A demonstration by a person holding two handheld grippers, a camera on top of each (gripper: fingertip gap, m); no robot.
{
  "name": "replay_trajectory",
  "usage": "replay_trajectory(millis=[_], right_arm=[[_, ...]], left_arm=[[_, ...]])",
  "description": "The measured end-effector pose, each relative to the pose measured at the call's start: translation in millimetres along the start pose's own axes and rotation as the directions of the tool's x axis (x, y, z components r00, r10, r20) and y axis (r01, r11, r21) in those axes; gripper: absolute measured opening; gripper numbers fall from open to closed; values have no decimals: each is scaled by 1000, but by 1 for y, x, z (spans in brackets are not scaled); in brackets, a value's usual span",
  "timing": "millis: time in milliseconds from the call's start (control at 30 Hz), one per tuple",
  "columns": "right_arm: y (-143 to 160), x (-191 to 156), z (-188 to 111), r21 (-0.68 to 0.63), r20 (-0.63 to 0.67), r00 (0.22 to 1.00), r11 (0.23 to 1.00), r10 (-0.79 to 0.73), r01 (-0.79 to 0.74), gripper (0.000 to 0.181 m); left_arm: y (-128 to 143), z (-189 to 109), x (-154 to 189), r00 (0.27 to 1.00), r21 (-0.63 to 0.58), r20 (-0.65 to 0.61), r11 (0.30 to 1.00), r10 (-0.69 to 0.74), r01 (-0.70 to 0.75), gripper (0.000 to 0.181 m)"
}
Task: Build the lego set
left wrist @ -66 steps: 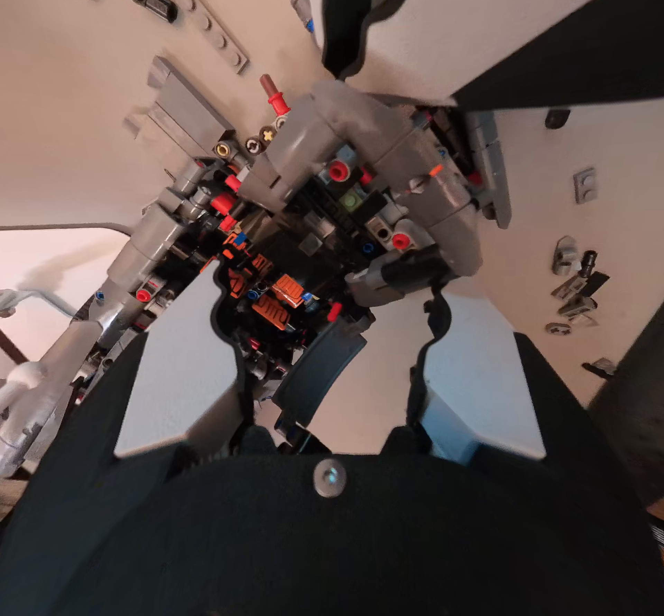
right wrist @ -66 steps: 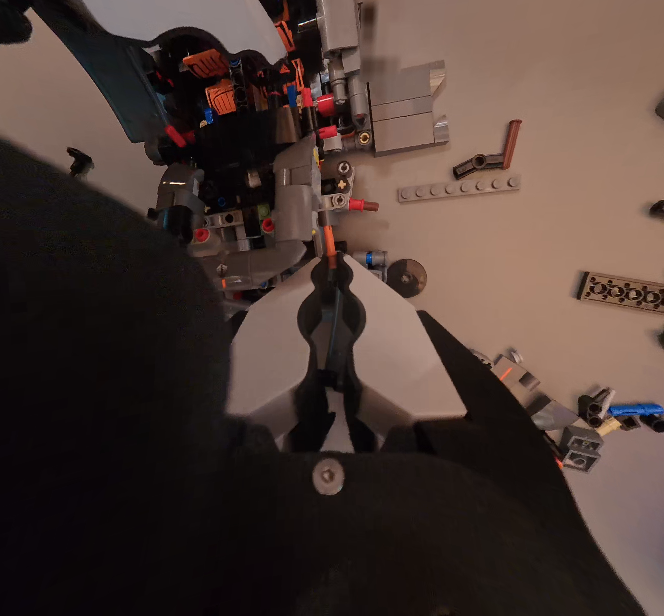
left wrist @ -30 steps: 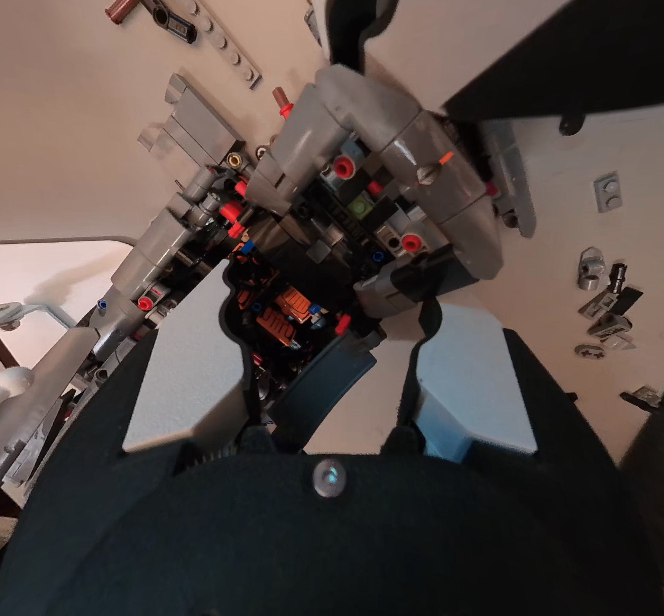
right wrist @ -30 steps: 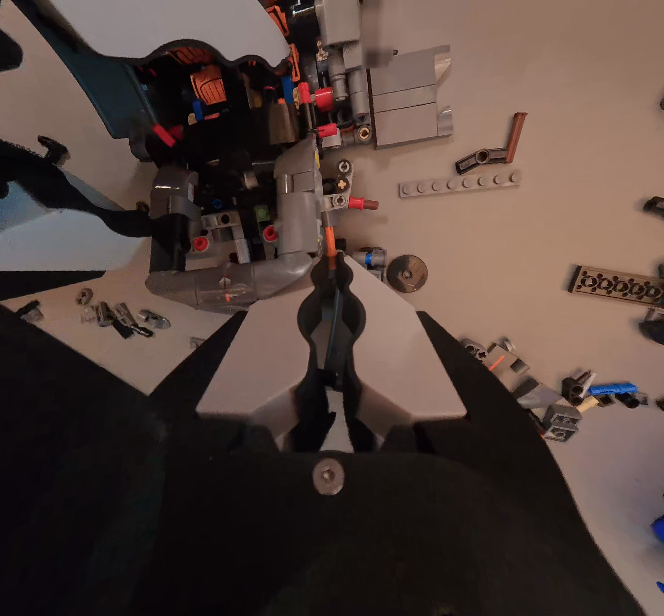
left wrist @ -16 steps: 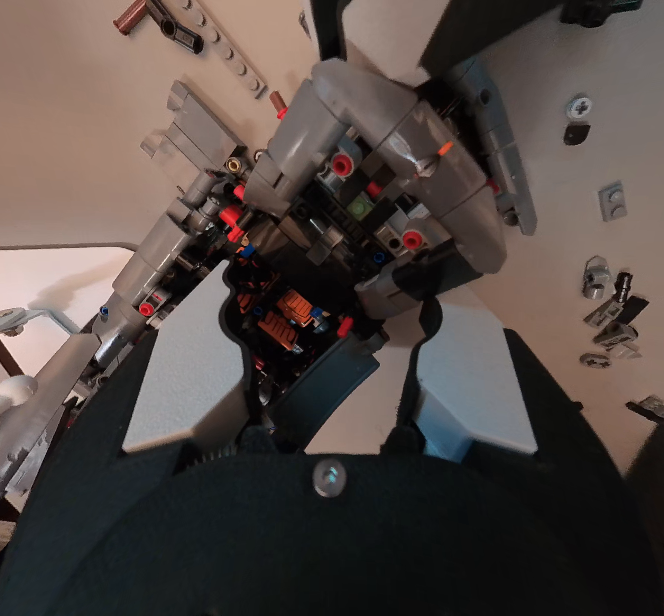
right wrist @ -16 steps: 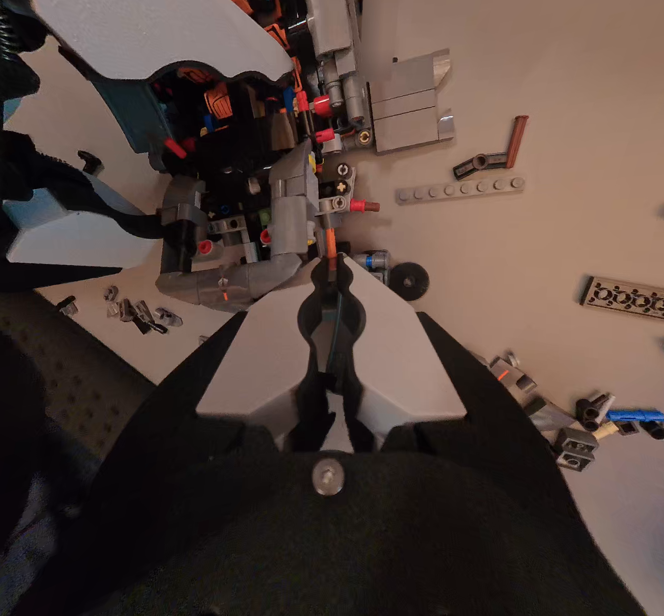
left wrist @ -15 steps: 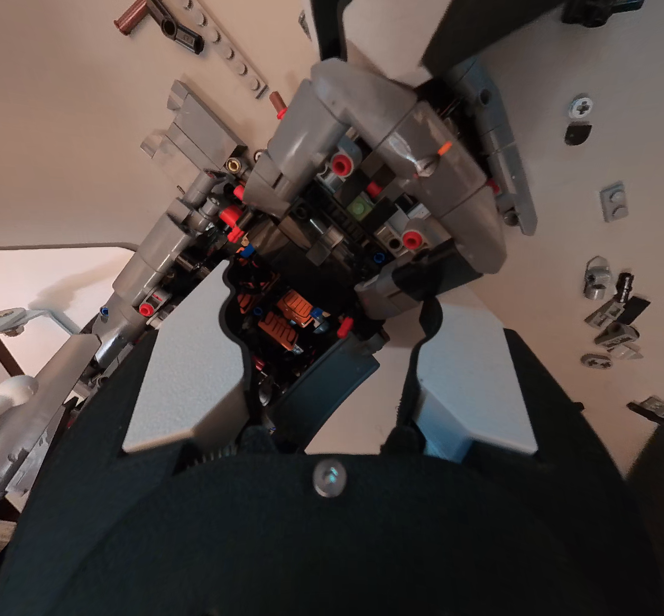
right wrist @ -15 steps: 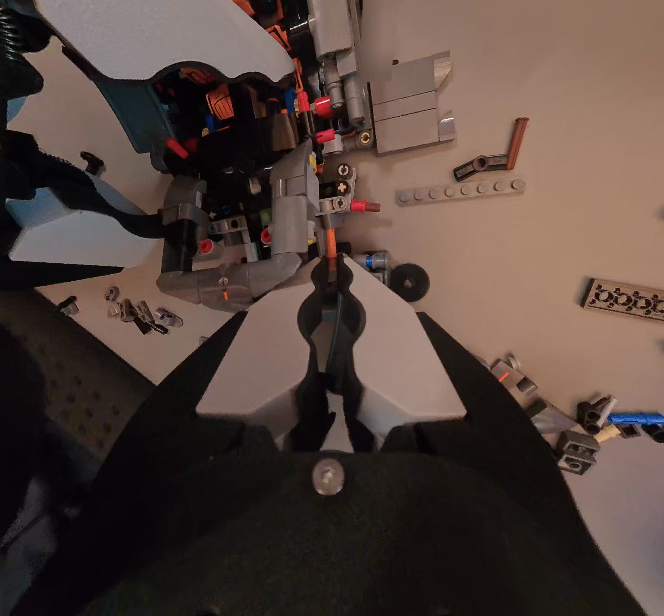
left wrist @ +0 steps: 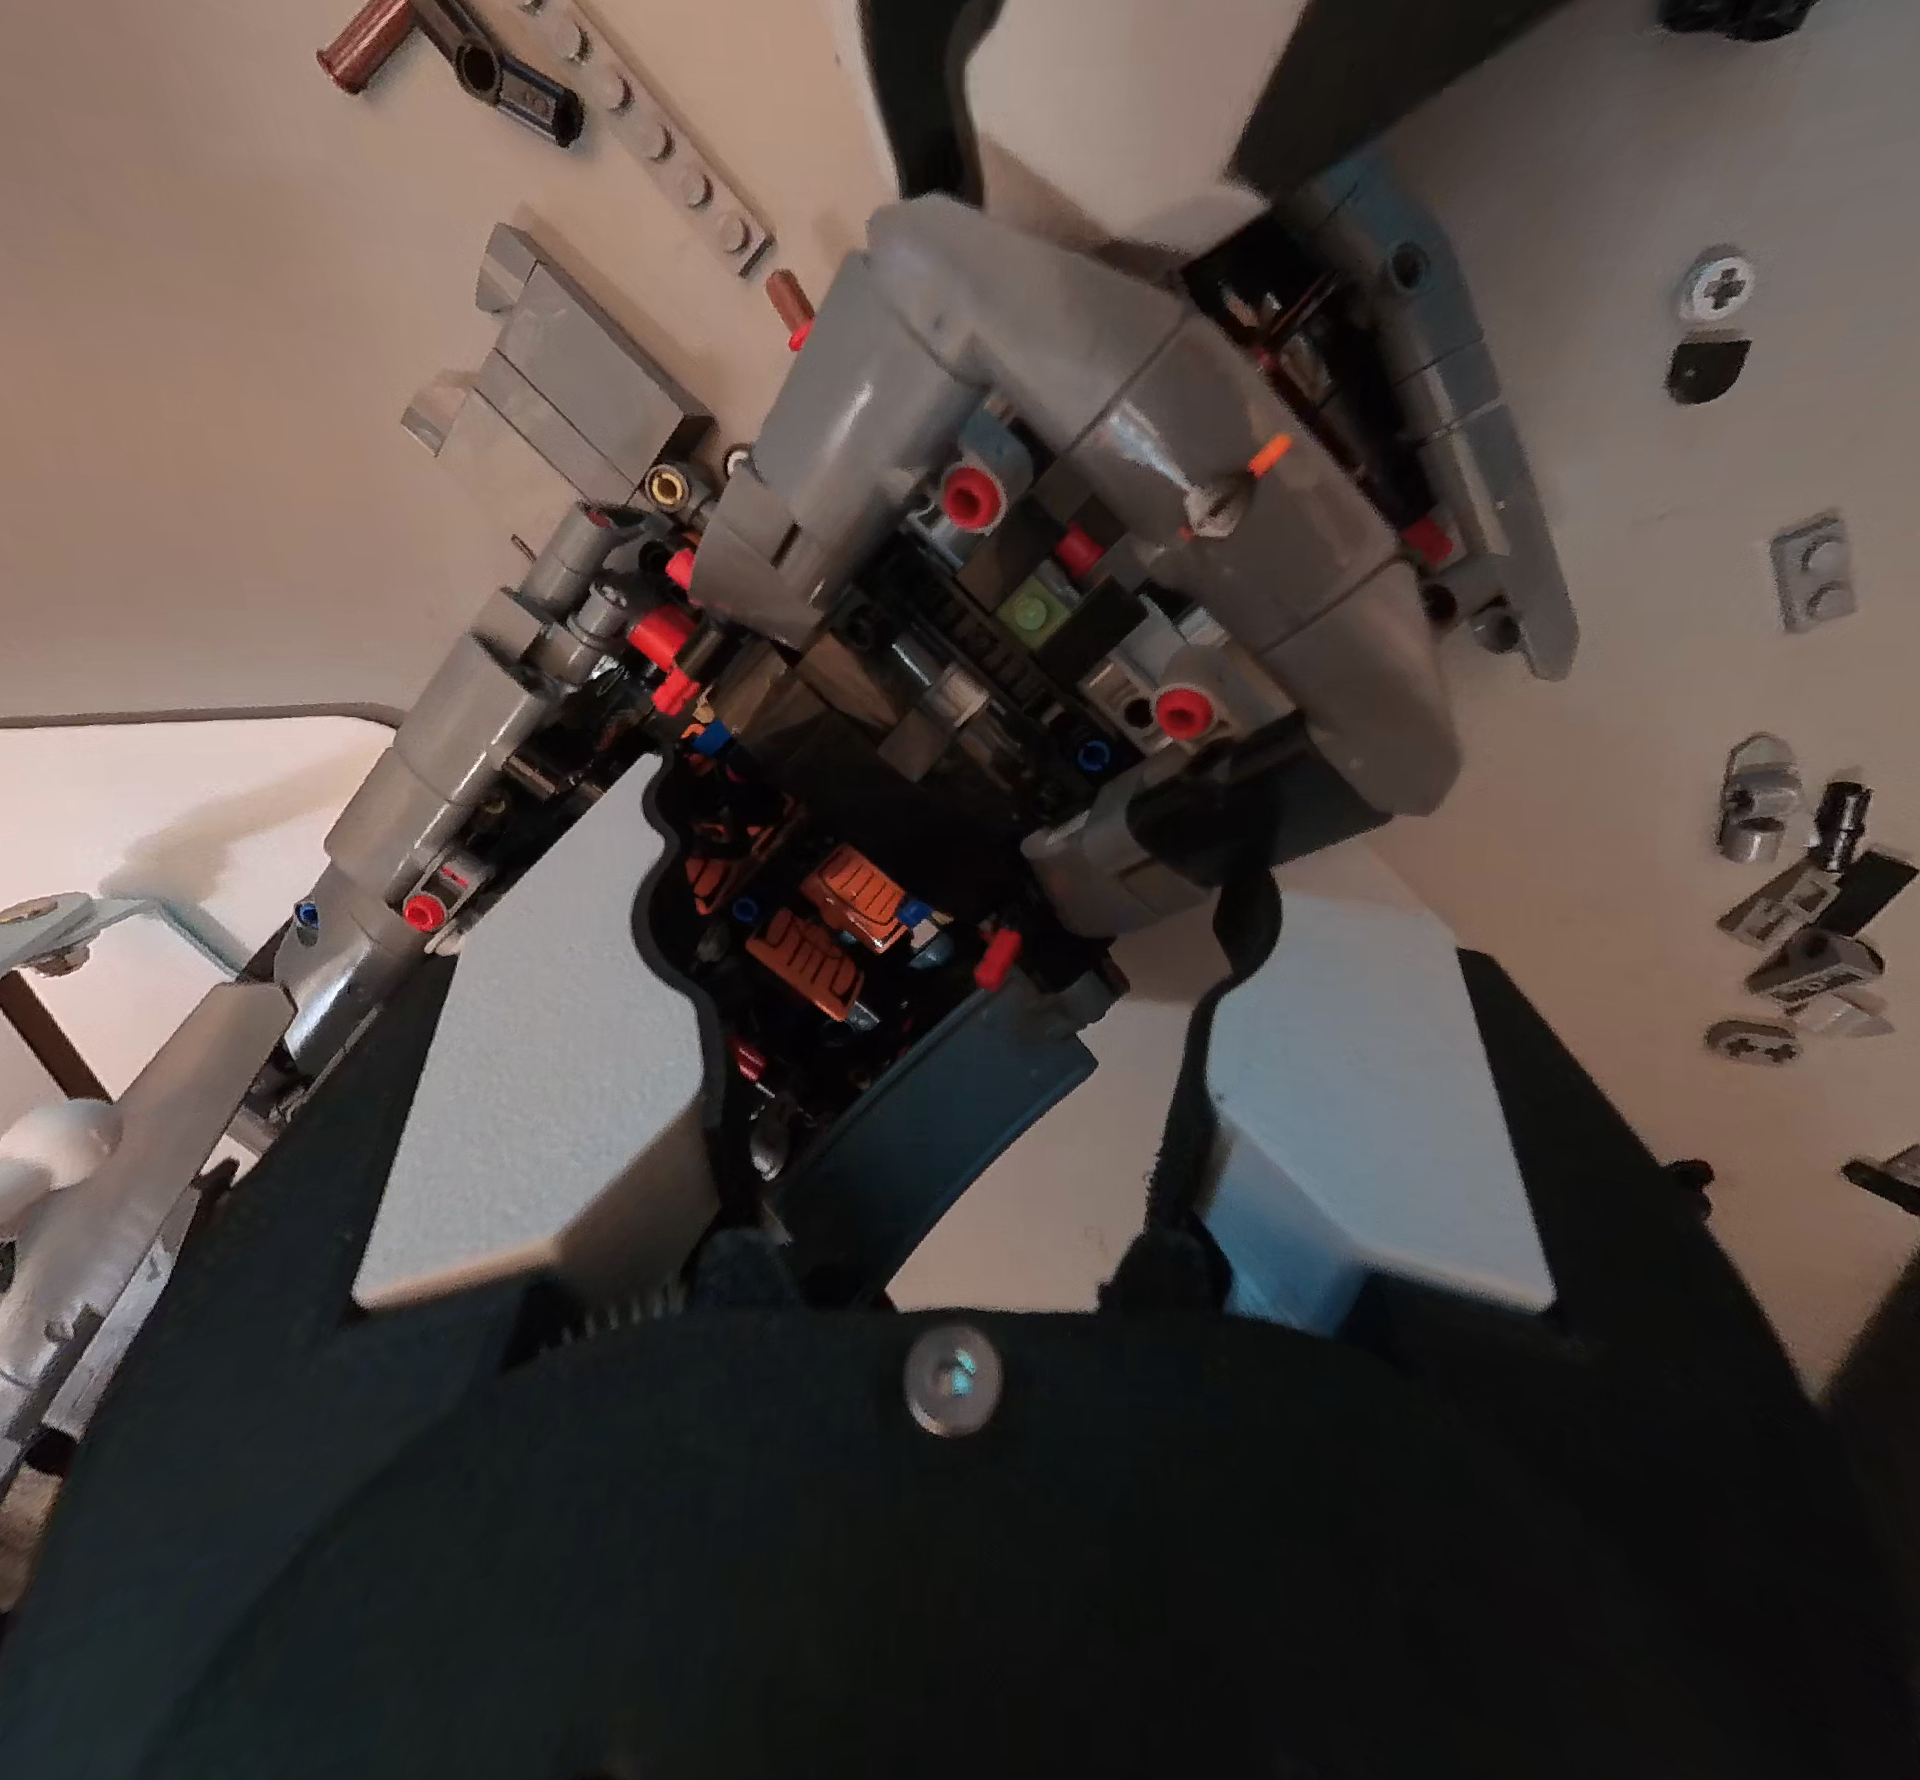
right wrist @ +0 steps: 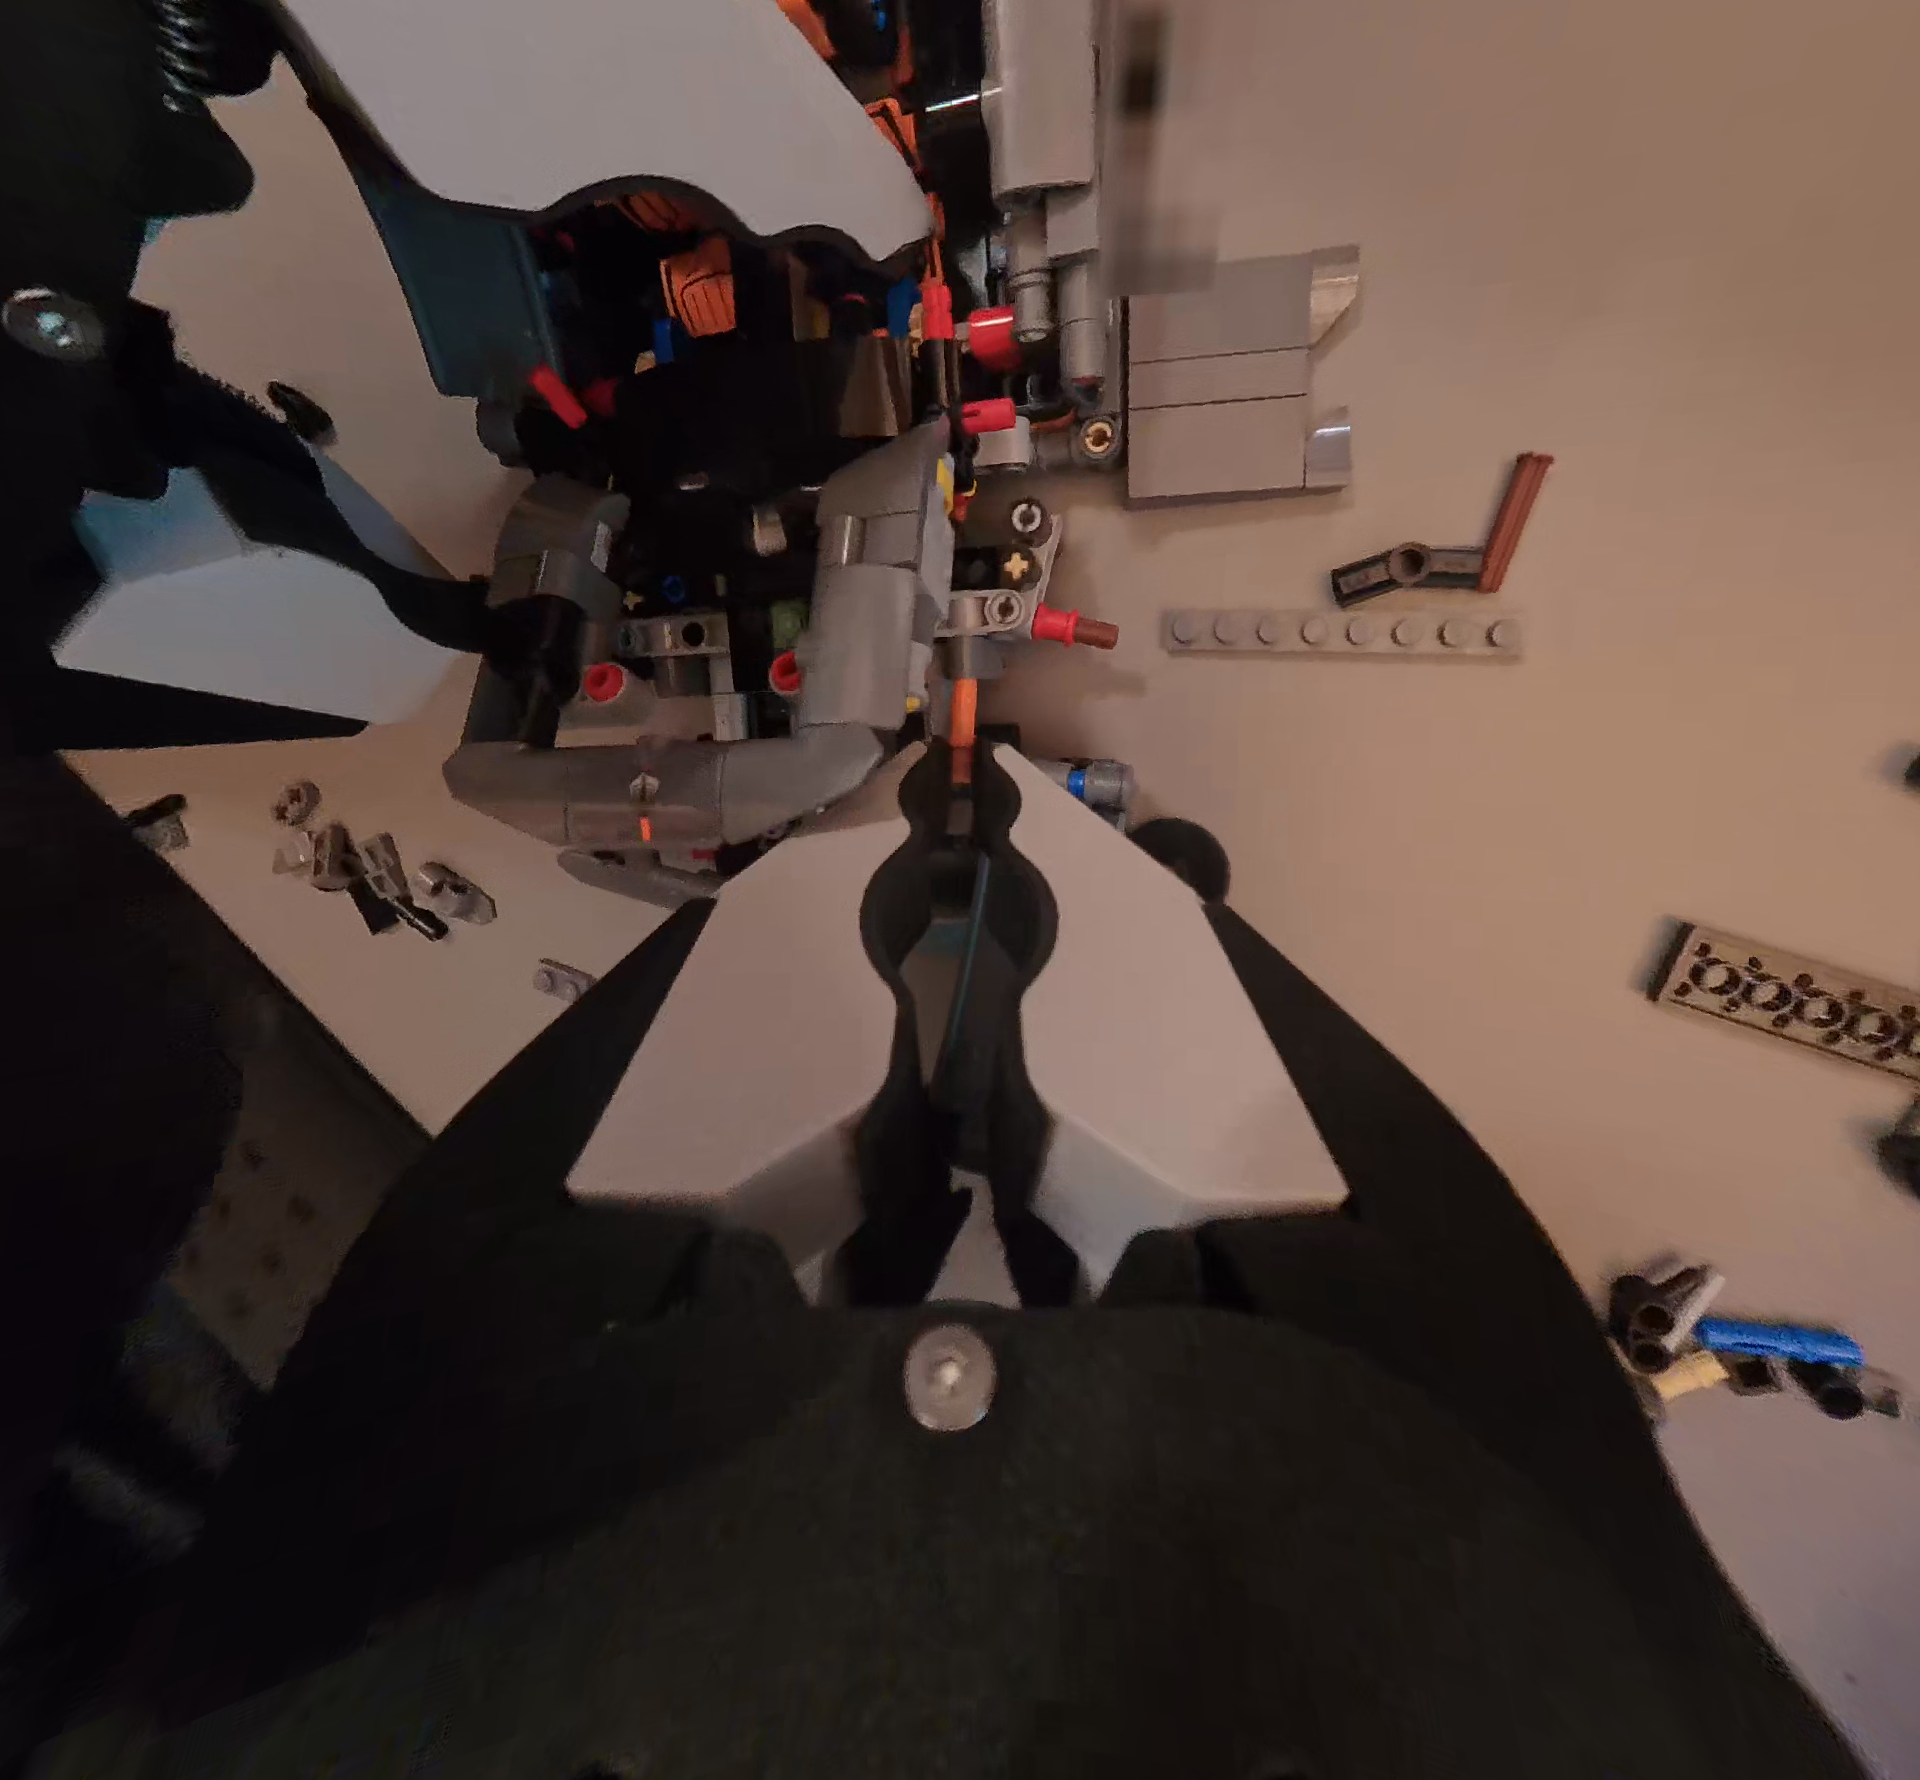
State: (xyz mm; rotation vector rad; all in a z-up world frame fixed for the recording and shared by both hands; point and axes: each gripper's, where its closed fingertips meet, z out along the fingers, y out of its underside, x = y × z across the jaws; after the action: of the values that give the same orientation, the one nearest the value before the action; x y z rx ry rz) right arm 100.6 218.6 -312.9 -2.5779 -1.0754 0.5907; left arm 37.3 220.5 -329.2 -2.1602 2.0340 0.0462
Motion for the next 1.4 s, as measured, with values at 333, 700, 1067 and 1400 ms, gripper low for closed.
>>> replay_trajectory(millis=[333,700,1067,1400], right_arm=[[-2,-2,0,77,70,996,995,57,-62,1],[-1,-11,-37,134,56,932,927,-359,349,25],[14,-57,-6,242,253,691,736,-677,632,47],[21,-77,6,275,242,604,650,-760,708,39]], left_arm=[[2,0,1,1000,8,15,1000,6,-6,99],[9,-4,18,994,24,6,993,113,-113,99],[29,-10,44,951,83,-25,949,309,-306,99],[39,-14,51,919,104,-47,917,390,-384,99]])
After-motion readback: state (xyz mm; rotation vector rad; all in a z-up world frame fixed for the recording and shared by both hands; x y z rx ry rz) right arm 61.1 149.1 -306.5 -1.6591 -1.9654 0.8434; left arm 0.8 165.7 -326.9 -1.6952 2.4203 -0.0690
